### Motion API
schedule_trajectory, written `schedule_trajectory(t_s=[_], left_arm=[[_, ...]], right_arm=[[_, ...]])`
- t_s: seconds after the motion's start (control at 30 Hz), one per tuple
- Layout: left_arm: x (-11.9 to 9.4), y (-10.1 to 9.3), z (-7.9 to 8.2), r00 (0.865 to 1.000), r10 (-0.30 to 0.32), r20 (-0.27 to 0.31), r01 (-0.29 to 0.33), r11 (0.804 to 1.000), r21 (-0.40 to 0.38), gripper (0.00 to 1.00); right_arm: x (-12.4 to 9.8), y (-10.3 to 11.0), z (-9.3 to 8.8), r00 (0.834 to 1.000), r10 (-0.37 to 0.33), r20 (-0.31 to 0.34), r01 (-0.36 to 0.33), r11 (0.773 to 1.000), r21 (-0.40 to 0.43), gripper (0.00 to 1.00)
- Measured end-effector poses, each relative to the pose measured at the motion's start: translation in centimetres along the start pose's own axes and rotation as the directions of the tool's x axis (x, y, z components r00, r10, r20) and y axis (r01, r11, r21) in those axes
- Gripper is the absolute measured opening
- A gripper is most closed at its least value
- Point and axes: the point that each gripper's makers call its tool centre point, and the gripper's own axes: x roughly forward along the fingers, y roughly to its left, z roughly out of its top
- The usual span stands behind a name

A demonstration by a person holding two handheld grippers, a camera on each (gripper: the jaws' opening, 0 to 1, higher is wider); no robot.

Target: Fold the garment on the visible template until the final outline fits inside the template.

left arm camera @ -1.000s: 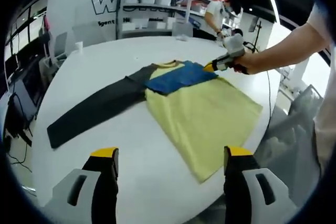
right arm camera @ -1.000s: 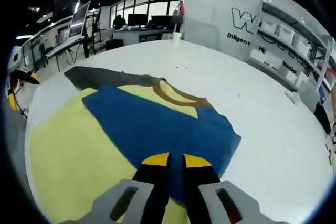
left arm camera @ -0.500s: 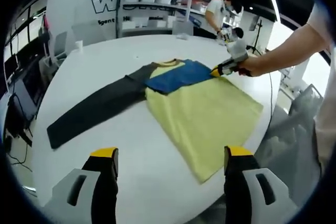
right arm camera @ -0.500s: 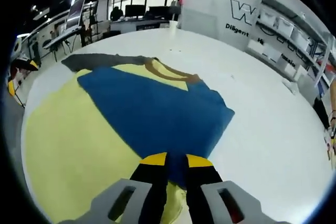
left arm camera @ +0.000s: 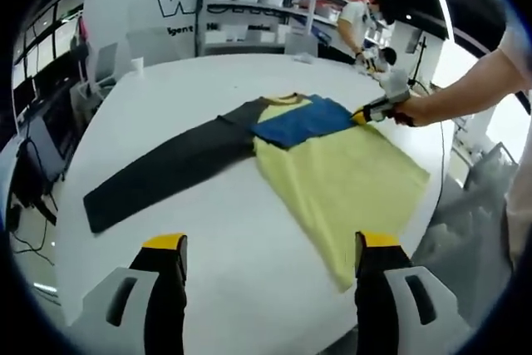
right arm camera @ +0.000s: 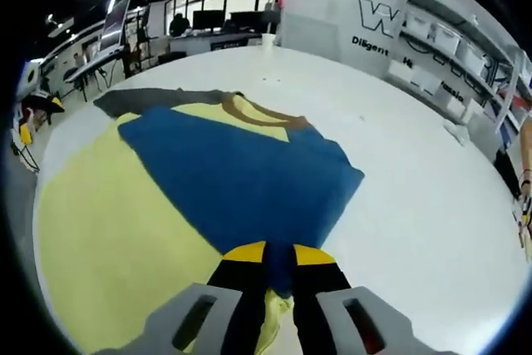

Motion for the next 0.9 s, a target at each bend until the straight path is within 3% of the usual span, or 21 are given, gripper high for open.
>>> schedule_trajectory(t_s=[0.4, 0.57, 0.67, 0.8, 0.9], left_arm=[[0.4, 8.0, 0.8, 0.993, 0.119, 0.024, -0.114, 0.982, -0.150, 0.84], [0.8, 11.2, 0.3, 0.984, 0.175, 0.026, -0.165, 0.963, -0.215, 0.83], [0.9, 12.9, -0.4, 0.978, 0.206, 0.017, -0.192, 0.937, -0.293, 0.81], [0.8, 14.8, -1.0, 0.970, 0.244, 0.013, -0.230, 0.931, -0.282, 0.76], [0.8, 15.9, -1.0, 0.966, 0.258, 0.020, -0.236, 0.909, -0.342, 0.74]], right_arm=[[0.0, 0.0, 0.0, 1.000, -0.004, -0.005, 0.004, 1.000, 0.005, 0.04], [0.0, -0.1, 0.0, 1.000, -0.005, -0.008, 0.005, 1.000, 0.003, 0.04], [0.0, -0.1, 0.0, 1.000, -0.005, -0.007, 0.005, 1.000, 0.002, 0.04], [0.0, -0.1, 0.0, 1.000, -0.003, -0.009, 0.003, 1.000, 0.004, 0.03], [0.0, -0.2, 0.0, 1.000, -0.003, -0.013, 0.003, 1.000, 0.003, 0.03]])
